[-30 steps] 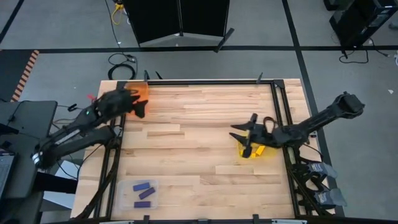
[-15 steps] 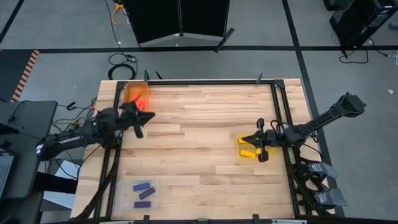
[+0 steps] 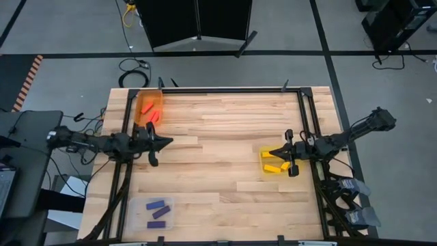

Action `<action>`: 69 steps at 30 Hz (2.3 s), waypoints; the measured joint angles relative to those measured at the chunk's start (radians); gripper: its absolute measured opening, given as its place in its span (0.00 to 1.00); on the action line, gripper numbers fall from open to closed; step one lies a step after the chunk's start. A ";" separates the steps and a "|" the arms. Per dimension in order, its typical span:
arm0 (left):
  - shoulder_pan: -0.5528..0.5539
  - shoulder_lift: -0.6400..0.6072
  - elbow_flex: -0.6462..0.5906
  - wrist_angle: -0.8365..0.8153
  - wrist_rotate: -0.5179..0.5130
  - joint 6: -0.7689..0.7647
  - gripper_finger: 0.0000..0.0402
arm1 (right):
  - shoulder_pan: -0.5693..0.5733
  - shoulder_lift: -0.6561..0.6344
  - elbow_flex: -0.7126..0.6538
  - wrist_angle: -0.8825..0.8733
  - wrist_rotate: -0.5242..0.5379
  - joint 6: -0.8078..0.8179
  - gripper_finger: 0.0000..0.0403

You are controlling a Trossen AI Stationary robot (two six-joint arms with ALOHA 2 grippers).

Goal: Sort blocks
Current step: Return to Home Position

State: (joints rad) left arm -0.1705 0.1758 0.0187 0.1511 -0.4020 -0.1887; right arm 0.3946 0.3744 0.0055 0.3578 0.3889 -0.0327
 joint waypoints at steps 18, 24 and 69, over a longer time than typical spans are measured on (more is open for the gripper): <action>-0.203 -0.001 -0.010 0.021 0.066 0.082 0.01 | 0.000 -0.235 0.000 -0.245 -0.088 0.082 0.01; -0.203 -0.001 -0.010 0.022 0.130 0.087 0.01 | 0.000 -0.297 0.000 -0.277 -0.141 0.072 0.01; 0.028 0.001 -0.011 -0.049 -0.015 0.155 0.09 | 0.000 -0.355 0.000 -0.300 -0.191 0.082 0.11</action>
State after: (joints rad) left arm -0.1421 0.1764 0.0078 0.1023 -0.4171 -0.0338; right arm 0.3943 0.0193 0.0059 0.0578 0.1978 0.0493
